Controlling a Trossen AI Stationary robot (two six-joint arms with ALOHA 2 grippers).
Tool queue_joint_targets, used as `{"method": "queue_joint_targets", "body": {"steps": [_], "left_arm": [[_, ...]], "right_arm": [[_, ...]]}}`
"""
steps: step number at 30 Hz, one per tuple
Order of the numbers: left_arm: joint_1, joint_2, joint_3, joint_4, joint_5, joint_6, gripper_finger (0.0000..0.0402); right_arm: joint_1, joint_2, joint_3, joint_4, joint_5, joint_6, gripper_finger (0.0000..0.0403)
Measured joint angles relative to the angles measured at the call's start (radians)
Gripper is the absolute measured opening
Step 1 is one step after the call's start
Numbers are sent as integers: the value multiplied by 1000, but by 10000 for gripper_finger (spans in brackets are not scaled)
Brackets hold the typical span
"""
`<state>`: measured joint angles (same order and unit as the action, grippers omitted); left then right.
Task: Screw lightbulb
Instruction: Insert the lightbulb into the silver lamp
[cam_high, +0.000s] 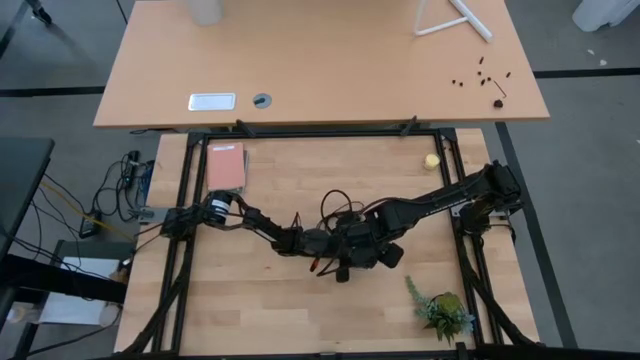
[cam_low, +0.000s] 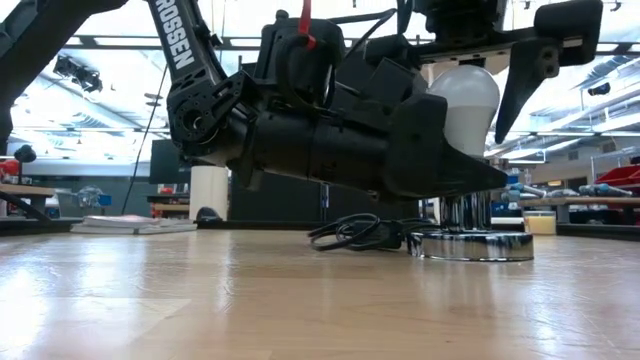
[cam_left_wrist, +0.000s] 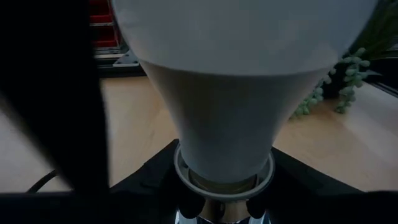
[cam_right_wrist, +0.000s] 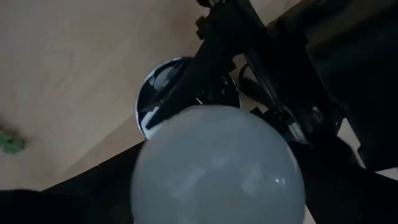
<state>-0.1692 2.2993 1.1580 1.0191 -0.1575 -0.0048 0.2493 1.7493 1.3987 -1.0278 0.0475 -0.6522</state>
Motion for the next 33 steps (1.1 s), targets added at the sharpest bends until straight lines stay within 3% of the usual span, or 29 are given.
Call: {"method": "queue_joint_targets", "body": {"steps": [16, 33], "left_arm": [[0, 0, 0, -7, -6, 0, 181], [-17, 3, -6, 1, -56, 49, 222]], "right_arm": [[3, -33, 0, -21, -22, 158, 372], [39, -35, 1, 5, 20, 190, 372]]}}
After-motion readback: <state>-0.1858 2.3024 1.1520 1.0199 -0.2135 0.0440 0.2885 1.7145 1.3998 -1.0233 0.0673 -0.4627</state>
